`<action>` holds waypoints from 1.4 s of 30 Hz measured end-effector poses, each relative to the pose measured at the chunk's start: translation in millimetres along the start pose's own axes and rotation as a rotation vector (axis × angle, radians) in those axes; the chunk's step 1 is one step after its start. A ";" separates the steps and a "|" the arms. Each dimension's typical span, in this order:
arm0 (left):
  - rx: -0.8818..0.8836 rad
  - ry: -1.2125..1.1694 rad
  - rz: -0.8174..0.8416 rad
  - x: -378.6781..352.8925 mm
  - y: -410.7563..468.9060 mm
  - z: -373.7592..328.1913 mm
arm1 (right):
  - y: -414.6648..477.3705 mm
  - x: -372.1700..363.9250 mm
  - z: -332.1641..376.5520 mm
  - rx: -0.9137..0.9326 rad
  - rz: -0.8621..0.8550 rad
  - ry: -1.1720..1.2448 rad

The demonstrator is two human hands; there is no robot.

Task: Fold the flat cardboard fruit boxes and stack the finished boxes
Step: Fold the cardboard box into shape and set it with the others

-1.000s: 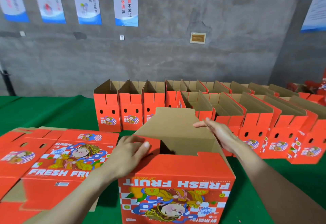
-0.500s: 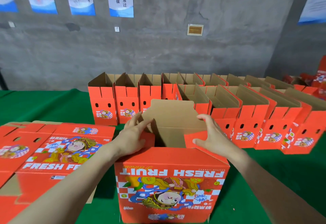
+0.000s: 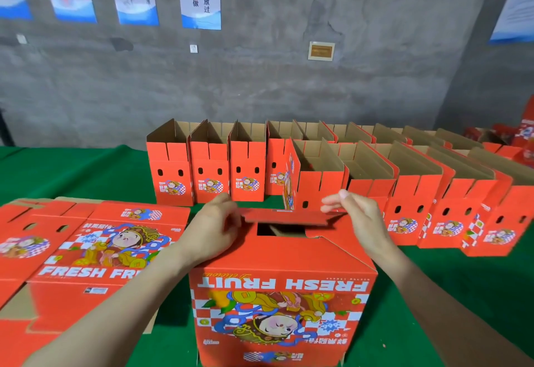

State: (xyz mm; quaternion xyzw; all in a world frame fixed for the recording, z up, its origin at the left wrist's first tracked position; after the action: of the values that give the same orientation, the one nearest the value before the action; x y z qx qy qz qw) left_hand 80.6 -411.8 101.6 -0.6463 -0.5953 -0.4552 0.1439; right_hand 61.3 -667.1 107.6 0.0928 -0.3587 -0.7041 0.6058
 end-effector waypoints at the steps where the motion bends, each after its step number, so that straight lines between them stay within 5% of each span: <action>1: 0.025 0.007 0.008 -0.5 -0.5 1.9 | -0.8 -4.9 -0.6 -0.014 0.050 -0.028; 6: 0.073 -0.051 0.007 -3.7 -0.4 5.4 | -9.6 -33.0 -9.7 -0.021 0.393 -0.277; 14: 0.333 0.260 0.364 -38.2 9.1 31.7 | -7.1 -50.6 -24.2 -0.168 0.664 -0.439; 42: 0.346 0.422 0.281 -40.4 14.2 24.7 | -15.7 -50.4 -24.5 -0.020 0.583 -0.713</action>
State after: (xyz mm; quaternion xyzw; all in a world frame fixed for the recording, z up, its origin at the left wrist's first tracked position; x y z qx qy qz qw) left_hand 108.7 -423.1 62.6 -0.5793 -0.5258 -0.4470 0.4337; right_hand 75.3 -630.2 64.8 -0.2659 -0.5490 -0.4957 0.6182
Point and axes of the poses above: each hand's wrist, its own y-axis towards the middle knuckle, its own x-axis out of the back of the hand, z = x × y, the point moved 9 cm from there along y, towards the middle knuckle, and after that the axes turned 9 degrees about x, right-handed, at the moved point
